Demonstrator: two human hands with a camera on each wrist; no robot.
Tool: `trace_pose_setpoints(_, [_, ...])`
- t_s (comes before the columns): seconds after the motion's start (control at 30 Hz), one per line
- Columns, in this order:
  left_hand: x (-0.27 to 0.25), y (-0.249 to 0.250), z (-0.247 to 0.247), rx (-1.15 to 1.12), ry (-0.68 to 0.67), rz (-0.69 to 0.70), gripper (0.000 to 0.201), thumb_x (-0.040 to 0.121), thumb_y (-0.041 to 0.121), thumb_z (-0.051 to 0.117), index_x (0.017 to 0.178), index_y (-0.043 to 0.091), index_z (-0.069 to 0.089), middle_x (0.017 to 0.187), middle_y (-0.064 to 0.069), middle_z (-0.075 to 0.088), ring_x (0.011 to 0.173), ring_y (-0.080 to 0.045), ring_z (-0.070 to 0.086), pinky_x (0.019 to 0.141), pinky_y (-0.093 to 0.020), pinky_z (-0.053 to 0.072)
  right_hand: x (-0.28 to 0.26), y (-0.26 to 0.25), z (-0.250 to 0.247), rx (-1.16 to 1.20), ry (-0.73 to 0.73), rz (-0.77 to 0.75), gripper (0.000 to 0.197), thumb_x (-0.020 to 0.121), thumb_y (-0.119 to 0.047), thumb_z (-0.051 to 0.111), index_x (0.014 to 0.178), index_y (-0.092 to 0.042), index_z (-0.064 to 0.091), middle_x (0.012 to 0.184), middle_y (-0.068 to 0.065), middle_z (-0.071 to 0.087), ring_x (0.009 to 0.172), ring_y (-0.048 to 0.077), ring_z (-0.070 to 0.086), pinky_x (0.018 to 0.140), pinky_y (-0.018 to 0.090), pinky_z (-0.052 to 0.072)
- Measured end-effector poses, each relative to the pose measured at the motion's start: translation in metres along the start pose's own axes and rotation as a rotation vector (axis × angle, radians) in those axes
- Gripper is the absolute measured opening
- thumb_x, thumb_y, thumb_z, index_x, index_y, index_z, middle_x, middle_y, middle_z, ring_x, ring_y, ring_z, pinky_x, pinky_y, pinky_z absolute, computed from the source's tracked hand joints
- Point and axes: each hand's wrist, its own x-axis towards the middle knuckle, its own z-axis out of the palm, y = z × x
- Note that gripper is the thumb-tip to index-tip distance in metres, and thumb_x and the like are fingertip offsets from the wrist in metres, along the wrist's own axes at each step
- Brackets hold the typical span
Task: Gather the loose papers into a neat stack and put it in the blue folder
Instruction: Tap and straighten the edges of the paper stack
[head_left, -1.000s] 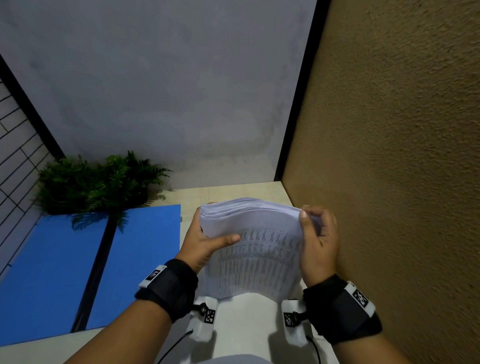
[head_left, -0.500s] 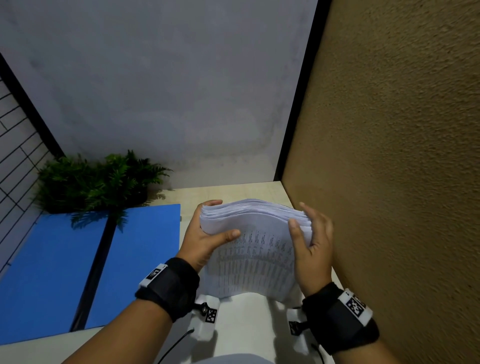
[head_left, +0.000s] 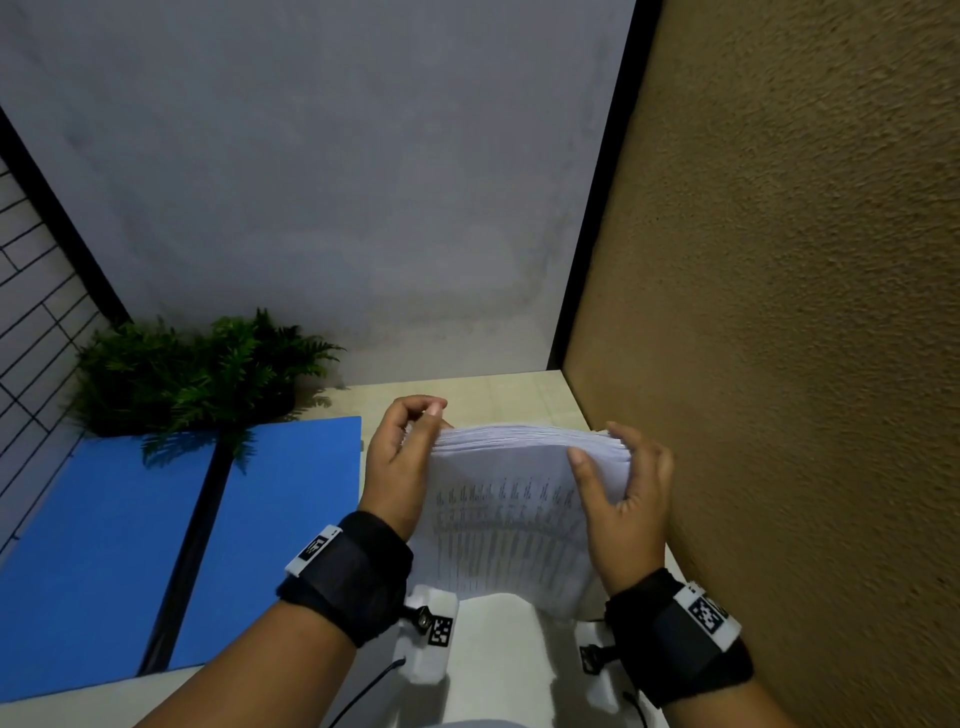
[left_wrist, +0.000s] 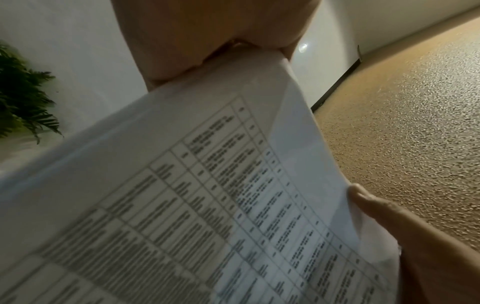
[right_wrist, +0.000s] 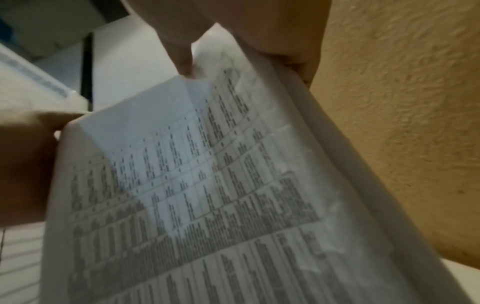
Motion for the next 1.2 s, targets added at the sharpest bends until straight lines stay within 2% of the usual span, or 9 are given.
trace_pose_setpoints(0.13, [-0.004, -0.004, -0.004, 0.007, -0.073, -0.004, 0.055, 0.060, 0.051, 0.076, 0.106, 0.023, 0.061, 0.099, -0.001, 0.060, 0.086, -0.008, 0.061, 0.072, -0.023, 0.053, -0.002, -0.003, 0.002, -0.048, -0.093, -0.153, 0.045, 0.074, -0.060, 0.060, 0.114, -0.040, 0.053, 0.115, -0.012, 0.037, 0.108, -0.007, 0.044, 0.082, 0.016, 0.046])
trace_pose_setpoints(0.27, [-0.003, -0.013, -0.008, 0.057, -0.110, -0.057, 0.067, 0.050, 0.046, 0.086, 0.108, 0.029, 0.058, 0.106, -0.004, 0.062, 0.096, -0.021, 0.063, 0.076, -0.030, 0.057, 0.005, -0.002, 0.005, -0.003, -0.060, 0.045, 0.043, 0.075, -0.061, 0.058, 0.114, -0.047, 0.049, 0.115, -0.013, 0.034, 0.105, 0.004, 0.046, 0.087, 0.036, 0.054])
trace_pose_setpoints(0.4, [-0.002, -0.020, -0.009, 0.093, -0.102, -0.073, 0.077, 0.044, 0.043, 0.091, 0.111, 0.025, 0.057, 0.109, 0.001, 0.065, 0.098, -0.015, 0.065, 0.077, -0.030, 0.058, 0.002, -0.008, 0.008, -0.028, -0.158, -0.090, 0.065, 0.069, -0.052, 0.073, 0.125, -0.045, 0.040, 0.119, -0.012, 0.040, 0.108, -0.005, 0.045, 0.084, 0.016, 0.047])
trace_pose_setpoints(0.53, [0.001, -0.025, -0.015, 0.091, -0.155, -0.162, 0.069, 0.055, 0.021, 0.094, 0.114, 0.019, 0.059, 0.107, -0.001, 0.068, 0.097, -0.015, 0.065, 0.072, -0.024, 0.057, 0.010, 0.015, 0.002, 0.314, -0.115, 0.353, 0.100, 0.059, -0.022, 0.089, 0.140, -0.035, 0.031, 0.113, -0.020, 0.050, 0.105, 0.006, 0.056, 0.084, 0.029, 0.053])
trace_pose_setpoints(0.63, [-0.003, -0.031, -0.011, 0.063, -0.222, -0.280, 0.046, 0.066, 0.002, 0.085, 0.103, 0.020, 0.066, 0.099, -0.001, 0.072, 0.094, -0.020, 0.067, 0.065, -0.018, 0.055, 0.010, 0.033, 0.007, 0.441, -0.356, 0.575, 0.075, 0.042, -0.020, 0.094, 0.110, -0.018, 0.063, 0.108, 0.004, 0.069, 0.110, 0.028, 0.063, 0.085, 0.038, 0.057])
trace_pose_setpoints(0.73, [0.001, -0.031, -0.008, 0.038, -0.176, -0.289, 0.039, 0.068, -0.001, 0.083, 0.098, 0.020, 0.068, 0.096, -0.002, 0.073, 0.092, -0.017, 0.068, 0.067, -0.019, 0.055, 0.014, 0.033, 0.015, 0.426, -0.341, 0.587, 0.051, 0.046, -0.010, 0.092, 0.092, -0.013, 0.070, 0.101, 0.009, 0.072, 0.107, 0.032, 0.064, 0.093, 0.051, 0.053])
trace_pose_setpoints(0.83, [0.010, -0.021, -0.011, -0.011, -0.146, -0.270, 0.042, 0.066, 0.003, 0.085, 0.103, 0.015, 0.070, 0.096, -0.002, 0.075, 0.091, -0.014, 0.070, 0.068, -0.022, 0.056, 0.025, 0.026, 0.012, 0.502, -0.307, 0.551, 0.069, 0.035, -0.026, 0.095, 0.098, -0.010, 0.071, 0.101, 0.010, 0.075, 0.101, 0.031, 0.068, 0.090, 0.053, 0.054])
trace_pose_setpoints(1.07, [0.013, -0.021, -0.015, 0.017, -0.146, -0.188, 0.041, 0.066, 0.011, 0.087, 0.102, 0.003, 0.070, 0.098, -0.014, 0.074, 0.091, -0.023, 0.069, 0.074, -0.030, 0.059, 0.033, 0.002, 0.007, 0.542, -0.271, 0.461, 0.035, 0.060, -0.001, 0.085, 0.089, -0.014, 0.070, 0.095, 0.012, 0.074, 0.098, 0.035, 0.069, 0.082, 0.044, 0.058])
trace_pose_setpoints(1.2, [0.017, -0.014, -0.017, 0.001, -0.158, -0.136, 0.048, 0.055, 0.026, 0.091, 0.094, 0.007, 0.071, 0.089, -0.008, 0.075, 0.084, -0.018, 0.070, 0.073, -0.030, 0.059, 0.034, -0.007, 0.004, 0.525, -0.169, 0.373, 0.038, 0.061, -0.004, 0.086, 0.091, -0.018, 0.067, 0.096, 0.008, 0.072, 0.098, 0.034, 0.068, 0.082, 0.045, 0.058])
